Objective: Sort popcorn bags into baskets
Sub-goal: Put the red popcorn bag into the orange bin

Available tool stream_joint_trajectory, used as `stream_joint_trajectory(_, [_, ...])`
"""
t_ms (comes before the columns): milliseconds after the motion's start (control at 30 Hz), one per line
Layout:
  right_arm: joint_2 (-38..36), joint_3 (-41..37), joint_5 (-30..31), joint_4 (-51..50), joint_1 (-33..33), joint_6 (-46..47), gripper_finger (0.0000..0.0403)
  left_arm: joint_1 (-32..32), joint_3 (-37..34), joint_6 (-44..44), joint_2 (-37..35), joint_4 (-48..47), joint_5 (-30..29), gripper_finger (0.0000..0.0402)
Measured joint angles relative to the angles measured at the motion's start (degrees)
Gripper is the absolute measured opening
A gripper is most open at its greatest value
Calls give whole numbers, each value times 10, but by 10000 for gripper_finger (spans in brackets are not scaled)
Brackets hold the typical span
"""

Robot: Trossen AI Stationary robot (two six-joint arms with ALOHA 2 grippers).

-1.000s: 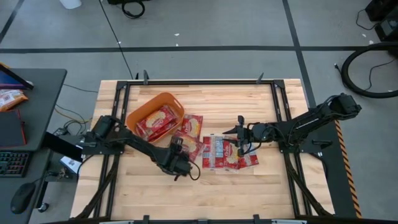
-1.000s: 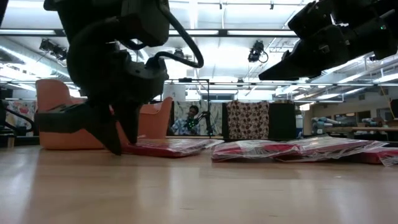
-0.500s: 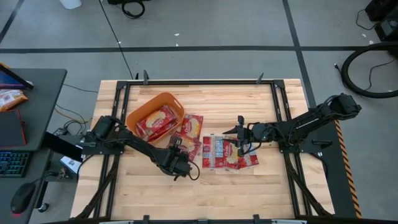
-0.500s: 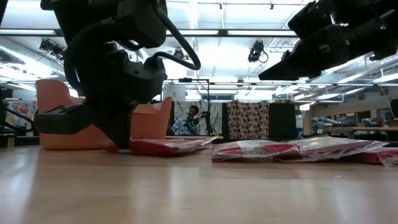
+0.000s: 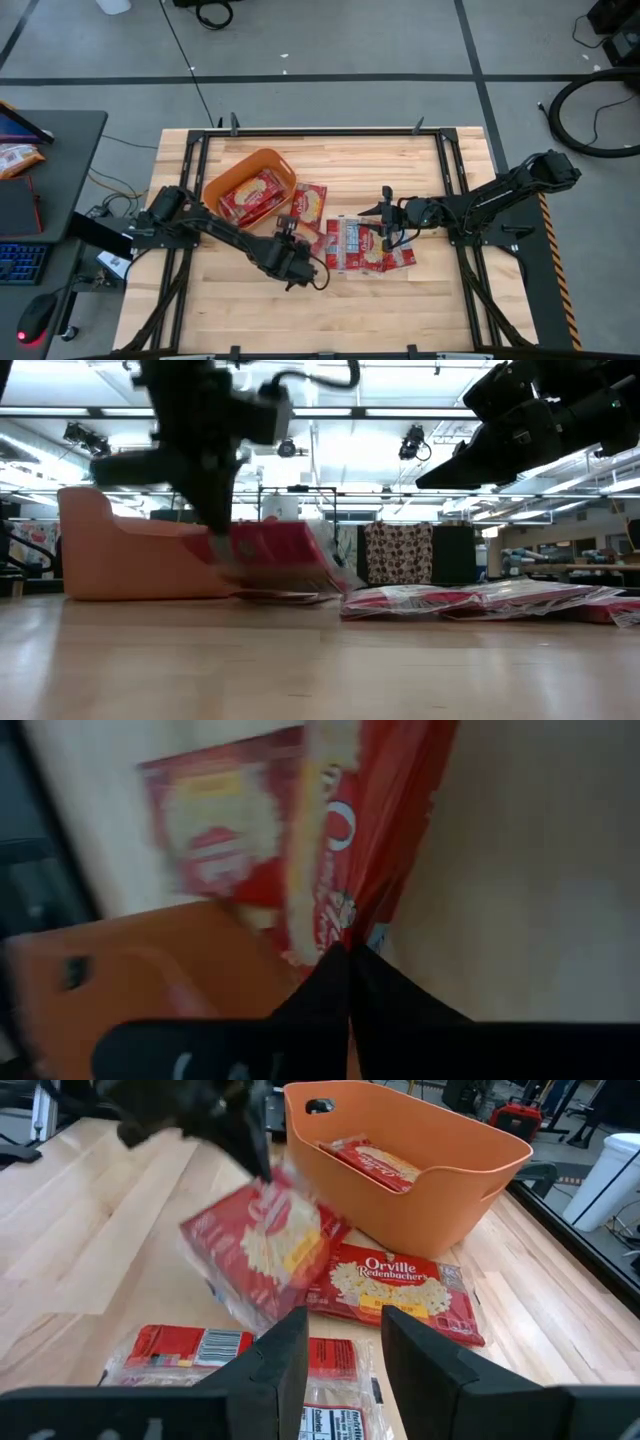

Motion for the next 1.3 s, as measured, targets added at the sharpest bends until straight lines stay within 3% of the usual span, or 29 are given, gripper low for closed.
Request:
stream_joint_trajectory(200, [0,0,0,-4,0,-9,132,8,87,-8,0,-139,-38,1])
stream_joint_trajectory(367, [0,0,0,-4,0,-13,132,35,134,-97,-3,-259,-36,1])
stream_joint_trajectory(433, [0,0,1,-4,0,-11,132,44,133,-124,-17,-265,-33,1])
stream_joint_trajectory(900, [0,0,4,-13,0,-2,132,94,21,-283,-232,-267,-47,1])
stream_joint_trajectory(1133, [0,0,4,-6,0,1,132,162,-70,-352,-274,-268,-3,1])
stream_joint_trajectory(1300, [0,0,4,-4,0,-2,132,235,-132,-353,-274,-239,66,4])
